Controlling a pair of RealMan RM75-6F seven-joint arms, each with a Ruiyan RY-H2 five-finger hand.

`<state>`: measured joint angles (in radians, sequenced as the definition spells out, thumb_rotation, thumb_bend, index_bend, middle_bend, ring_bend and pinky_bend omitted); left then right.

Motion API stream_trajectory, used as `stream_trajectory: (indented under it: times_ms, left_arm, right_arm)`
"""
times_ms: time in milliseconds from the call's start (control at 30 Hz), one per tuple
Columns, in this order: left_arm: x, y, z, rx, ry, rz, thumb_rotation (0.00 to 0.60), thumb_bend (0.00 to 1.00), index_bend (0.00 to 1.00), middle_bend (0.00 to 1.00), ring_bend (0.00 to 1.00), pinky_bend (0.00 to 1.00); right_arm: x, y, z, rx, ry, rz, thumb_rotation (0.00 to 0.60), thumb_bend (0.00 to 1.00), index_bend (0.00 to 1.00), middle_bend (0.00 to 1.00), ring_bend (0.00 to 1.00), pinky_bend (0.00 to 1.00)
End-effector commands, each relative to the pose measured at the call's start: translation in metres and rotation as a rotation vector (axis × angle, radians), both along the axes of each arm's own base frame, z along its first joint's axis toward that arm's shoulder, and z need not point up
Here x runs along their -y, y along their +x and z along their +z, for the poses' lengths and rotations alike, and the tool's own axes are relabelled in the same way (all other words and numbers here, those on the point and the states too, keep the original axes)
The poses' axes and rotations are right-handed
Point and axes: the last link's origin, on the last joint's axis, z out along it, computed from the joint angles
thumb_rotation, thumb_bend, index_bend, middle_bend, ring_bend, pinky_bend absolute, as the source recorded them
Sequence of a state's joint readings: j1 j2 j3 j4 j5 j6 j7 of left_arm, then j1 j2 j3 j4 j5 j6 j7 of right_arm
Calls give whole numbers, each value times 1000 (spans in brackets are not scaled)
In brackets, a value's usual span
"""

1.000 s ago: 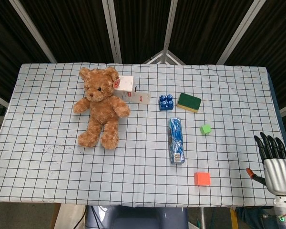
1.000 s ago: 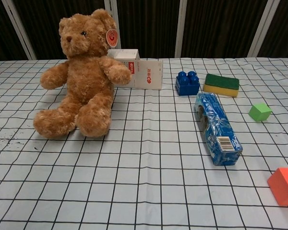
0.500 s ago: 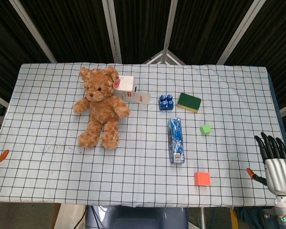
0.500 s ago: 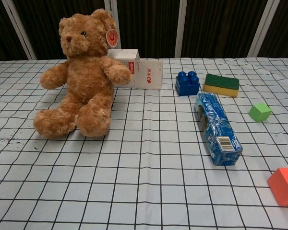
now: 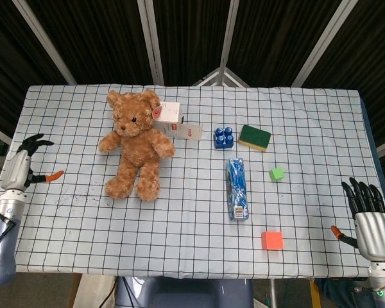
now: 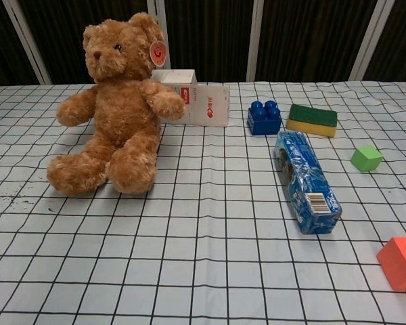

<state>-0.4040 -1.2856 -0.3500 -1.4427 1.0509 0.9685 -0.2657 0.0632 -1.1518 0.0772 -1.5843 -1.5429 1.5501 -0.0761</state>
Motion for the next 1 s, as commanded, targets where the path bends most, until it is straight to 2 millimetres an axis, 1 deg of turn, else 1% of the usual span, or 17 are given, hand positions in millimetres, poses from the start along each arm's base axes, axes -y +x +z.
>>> stream_trajectory:
  times_ms: [33,167,267,400,633,867,933,1000]
  left_arm:
    - [-20,19,-24,149,-104,44,600,194,213,12,0,0]
    - [-30,23,-40,261,-159,97,600,185,199,4,0,0]
    - [-38,28,-54,391,-199,142,600,184,194,4,0,0]
    - [-50,29,-66,499,-202,173,600,184,193,10,0,0]
    - [-62,30,-80,588,-125,182,600,184,193,40,0,0]
    - [-66,28,-95,602,-118,189,600,184,194,49,0,0]
    - [-69,29,-99,606,-121,191,600,186,196,73,0,0]
    - [-73,33,-103,616,-123,192,600,212,199,104,0,0]
  right_arm:
    - [1,-1,0,1,1,-4,600,151,0,0,0,0]
    - [1,-1,0,3,3,-7,600,151,0,0,0,0]
    - [1,-2,1,4,1,-6,600,151,0,0,0,0]
    - [1,-3,2,8,-3,-10,600,151,0,0,0,0]
    - [3,-4,3,9,-2,-16,600,151,0,0,0,0]
    - [3,-4,1,10,5,-16,600,150,0,0,0,0]
    - [4,-4,1,8,8,-18,600,150,0,0,0,0]
    - [4,-4,0,8,11,-20,600,150,0,0,0,0]
